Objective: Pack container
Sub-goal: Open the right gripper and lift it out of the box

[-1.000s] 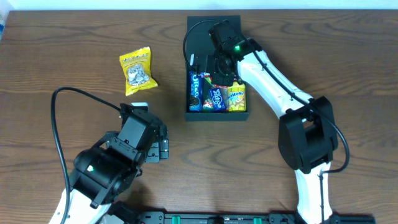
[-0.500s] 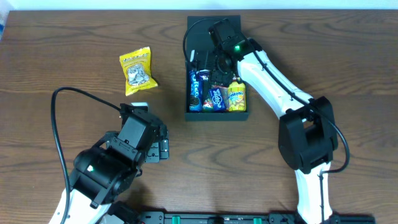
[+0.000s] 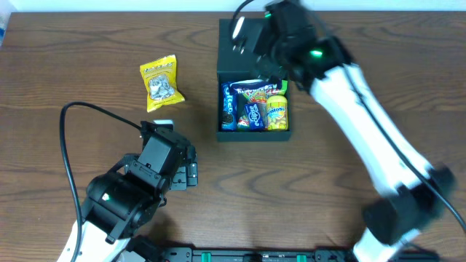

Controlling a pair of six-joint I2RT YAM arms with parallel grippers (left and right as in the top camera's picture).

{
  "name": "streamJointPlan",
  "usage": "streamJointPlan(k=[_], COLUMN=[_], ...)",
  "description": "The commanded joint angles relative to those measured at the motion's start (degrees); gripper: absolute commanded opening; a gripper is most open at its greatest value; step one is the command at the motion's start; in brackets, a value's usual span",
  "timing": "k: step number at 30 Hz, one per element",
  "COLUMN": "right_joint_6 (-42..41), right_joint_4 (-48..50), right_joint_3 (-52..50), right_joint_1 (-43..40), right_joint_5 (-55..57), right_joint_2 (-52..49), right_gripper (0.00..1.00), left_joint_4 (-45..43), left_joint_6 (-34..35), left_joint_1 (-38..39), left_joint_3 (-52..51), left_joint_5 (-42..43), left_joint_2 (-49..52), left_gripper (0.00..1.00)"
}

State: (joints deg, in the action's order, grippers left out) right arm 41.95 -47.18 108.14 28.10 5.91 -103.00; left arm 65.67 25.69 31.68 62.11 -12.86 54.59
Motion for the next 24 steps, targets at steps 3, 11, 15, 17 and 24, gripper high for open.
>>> streamJointPlan(k=[3,11,15,17,24], right_joint_6=[-5.1,-21.4,-31.3,-32.7,-32.8], right_joint_4=[-5.0,-1.1,-0.4,-0.8,-5.0], right_joint_3=[-1.8,-23.6,-34.1,-38.5,-46.1], right_joint_1=[-1.0,-5.5,-7.9,-8.6,-9.0], right_joint_5=[3.9,4.6,4.0,1.1,-3.8], right_joint_2=[8.4,28.4,37.6,41.0,45.7], right_gripper=[0.99,0.99,0.99,0.99,0.99], left_joint_4=[0.2,0.2,0.2,0.2,0.2], left_joint_6=[0.5,0.5,0.4,0.5,0.4], left_joint_1=[-0.2,-0.2,-0.2,-0.2,-0.2], left_joint_3=[-0.1,-0.1,-0.1,-0.1,-0.1], left_joint_5=[-1.0,-1.0,-1.0,-1.0,-1.0], left_joint_2=[-0.1,-0.1,-0.1,-0.1,-0.1], left_gripper=[0.95,0.95,0.96,0.95,0.95])
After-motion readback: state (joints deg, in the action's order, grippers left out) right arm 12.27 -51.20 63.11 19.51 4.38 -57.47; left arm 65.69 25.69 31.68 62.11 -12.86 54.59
